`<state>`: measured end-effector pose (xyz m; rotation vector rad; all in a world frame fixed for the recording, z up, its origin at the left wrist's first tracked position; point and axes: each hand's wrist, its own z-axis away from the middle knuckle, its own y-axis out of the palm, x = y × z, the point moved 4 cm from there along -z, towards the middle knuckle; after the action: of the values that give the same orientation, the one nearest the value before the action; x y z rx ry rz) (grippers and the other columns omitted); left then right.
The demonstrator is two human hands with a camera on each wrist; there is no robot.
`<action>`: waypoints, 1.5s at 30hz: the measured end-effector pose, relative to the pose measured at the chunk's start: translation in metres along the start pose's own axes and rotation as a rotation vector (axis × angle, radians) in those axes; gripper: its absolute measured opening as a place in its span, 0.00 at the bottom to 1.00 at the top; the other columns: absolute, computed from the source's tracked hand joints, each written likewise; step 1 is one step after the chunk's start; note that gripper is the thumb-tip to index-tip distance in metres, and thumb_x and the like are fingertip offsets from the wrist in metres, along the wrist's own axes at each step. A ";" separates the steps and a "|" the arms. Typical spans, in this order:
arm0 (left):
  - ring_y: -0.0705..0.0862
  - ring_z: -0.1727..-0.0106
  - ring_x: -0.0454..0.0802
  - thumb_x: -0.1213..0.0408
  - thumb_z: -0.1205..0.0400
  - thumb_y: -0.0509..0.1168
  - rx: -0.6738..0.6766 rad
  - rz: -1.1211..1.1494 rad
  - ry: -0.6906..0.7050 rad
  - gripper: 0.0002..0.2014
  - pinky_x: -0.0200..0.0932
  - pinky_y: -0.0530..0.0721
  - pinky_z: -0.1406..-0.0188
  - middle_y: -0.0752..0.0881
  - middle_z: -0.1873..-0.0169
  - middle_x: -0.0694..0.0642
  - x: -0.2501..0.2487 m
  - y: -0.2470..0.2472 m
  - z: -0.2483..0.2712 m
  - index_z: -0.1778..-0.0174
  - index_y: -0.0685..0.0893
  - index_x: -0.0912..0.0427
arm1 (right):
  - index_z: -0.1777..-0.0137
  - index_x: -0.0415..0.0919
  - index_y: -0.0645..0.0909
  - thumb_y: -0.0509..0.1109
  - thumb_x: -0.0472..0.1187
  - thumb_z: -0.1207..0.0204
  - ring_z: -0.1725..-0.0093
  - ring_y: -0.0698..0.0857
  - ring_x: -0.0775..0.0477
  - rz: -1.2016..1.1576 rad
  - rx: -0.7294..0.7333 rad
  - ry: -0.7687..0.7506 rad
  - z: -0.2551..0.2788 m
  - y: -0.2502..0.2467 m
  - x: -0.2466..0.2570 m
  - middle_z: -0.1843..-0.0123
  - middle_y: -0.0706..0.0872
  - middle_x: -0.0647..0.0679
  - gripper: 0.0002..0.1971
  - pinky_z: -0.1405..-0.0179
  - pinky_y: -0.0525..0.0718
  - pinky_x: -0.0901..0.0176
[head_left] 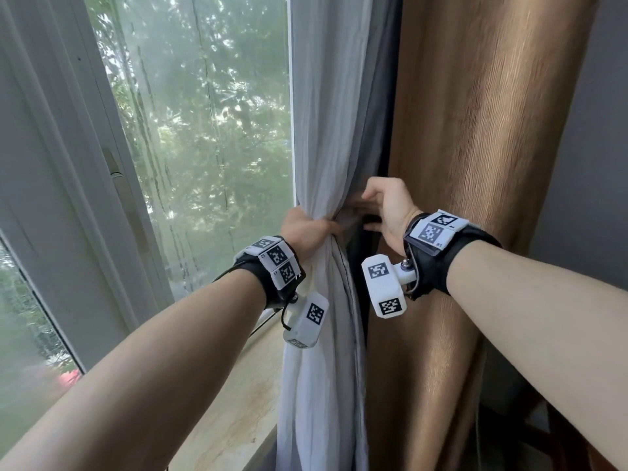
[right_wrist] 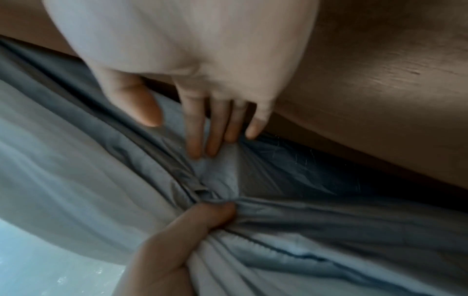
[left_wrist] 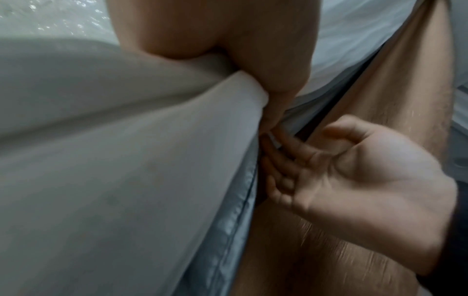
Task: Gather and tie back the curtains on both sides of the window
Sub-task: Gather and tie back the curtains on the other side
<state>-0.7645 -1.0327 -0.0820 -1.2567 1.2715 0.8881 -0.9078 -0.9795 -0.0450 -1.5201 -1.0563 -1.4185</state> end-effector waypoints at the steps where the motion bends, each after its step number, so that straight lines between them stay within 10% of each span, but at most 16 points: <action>1: 0.91 0.53 0.60 0.72 0.27 0.79 -0.005 -0.006 -0.010 0.12 0.52 0.94 0.54 0.90 0.58 0.59 0.000 -0.002 -0.001 0.50 0.87 0.61 | 0.62 0.43 0.84 0.67 0.46 0.46 0.50 0.86 0.45 0.010 -0.069 -0.007 -0.006 -0.006 -0.002 0.51 0.91 0.47 0.13 0.49 0.80 0.47; 8: 0.93 0.54 0.66 0.78 0.27 0.74 0.083 0.038 -0.035 0.15 0.57 0.95 0.55 0.92 0.52 0.69 -0.001 -0.004 0.001 0.44 0.89 0.70 | 0.29 0.41 0.76 0.82 0.42 0.49 0.39 0.86 0.42 0.137 -0.063 0.099 -0.028 -0.008 -0.030 0.38 0.88 0.46 0.42 0.34 0.84 0.40; 14: 0.94 0.50 0.57 0.70 0.28 0.84 0.109 0.048 0.000 0.14 0.53 0.93 0.44 0.94 0.51 0.59 0.002 -0.011 -0.002 0.50 0.90 0.56 | 0.44 0.40 0.92 0.82 0.29 0.34 0.50 0.95 0.40 0.135 0.033 0.002 -0.037 0.005 -0.029 0.49 0.96 0.41 0.18 0.54 0.91 0.51; 18: 0.93 0.60 0.46 0.74 0.37 0.88 0.096 0.026 0.066 0.20 0.39 0.92 0.59 0.93 0.60 0.53 -0.003 -0.013 -0.001 0.55 0.89 0.56 | 0.64 0.36 0.92 0.76 0.31 0.50 0.53 0.95 0.32 0.114 -0.008 -0.079 -0.039 0.012 -0.025 0.59 0.95 0.37 0.12 0.44 0.93 0.33; 22: 0.91 0.68 0.35 0.83 0.36 0.84 0.123 0.044 0.098 0.23 0.29 0.85 0.69 0.91 0.62 0.51 -0.004 -0.012 -0.001 0.48 0.89 0.62 | 0.63 0.34 0.91 0.76 0.29 0.32 0.59 0.91 0.38 0.089 0.111 -0.031 -0.029 0.025 -0.021 0.61 0.93 0.37 0.03 0.54 0.91 0.43; 26: 0.94 0.58 0.53 0.80 0.35 0.83 0.106 -0.061 0.035 0.19 0.44 0.93 0.61 0.93 0.58 0.59 -0.001 -0.018 -0.012 0.50 0.91 0.65 | 0.60 0.33 0.86 0.66 0.30 0.23 0.61 0.91 0.42 0.008 0.235 0.044 -0.026 0.028 -0.017 0.60 0.92 0.37 0.08 0.60 0.86 0.55; 31: 0.93 0.54 0.60 0.76 0.31 0.81 0.077 -0.079 -0.024 0.17 0.50 0.94 0.55 0.93 0.55 0.62 0.005 -0.019 -0.021 0.46 0.91 0.65 | 0.58 0.36 0.88 0.74 0.34 0.29 0.59 0.93 0.44 0.043 -0.067 -0.013 -0.040 0.004 -0.007 0.59 0.95 0.42 0.02 0.55 0.86 0.55; 37: 0.95 0.52 0.58 0.68 0.34 0.88 0.196 -0.053 -0.030 0.23 0.55 0.94 0.47 0.95 0.54 0.59 0.004 -0.012 -0.019 0.44 0.91 0.62 | 0.26 0.45 0.77 0.83 0.47 0.57 0.41 0.90 0.42 0.094 -0.095 0.082 -0.054 -0.004 -0.024 0.38 0.90 0.48 0.51 0.46 0.86 0.39; 41: 0.94 0.65 0.48 0.69 0.30 0.86 0.199 -0.049 -0.027 0.16 0.40 0.91 0.66 0.94 0.62 0.55 0.004 -0.008 -0.018 0.51 0.90 0.59 | 0.28 0.44 0.84 0.83 0.44 0.69 0.41 0.92 0.39 0.042 -0.010 0.141 -0.076 0.003 -0.043 0.38 0.93 0.44 0.56 0.45 0.88 0.40; 45: 0.93 0.58 0.53 0.74 0.29 0.83 0.176 -0.055 -0.009 0.15 0.44 0.93 0.57 0.93 0.58 0.56 0.007 -0.007 -0.020 0.51 0.89 0.57 | 0.27 0.36 0.82 0.75 0.35 0.45 0.44 0.91 0.33 0.044 0.011 0.067 -0.062 0.018 -0.033 0.40 0.92 0.35 0.39 0.60 0.85 0.51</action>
<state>-0.7601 -1.0545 -0.0845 -1.1412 1.2731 0.7253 -0.9134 -1.0460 -0.0739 -1.4692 -0.9831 -1.4219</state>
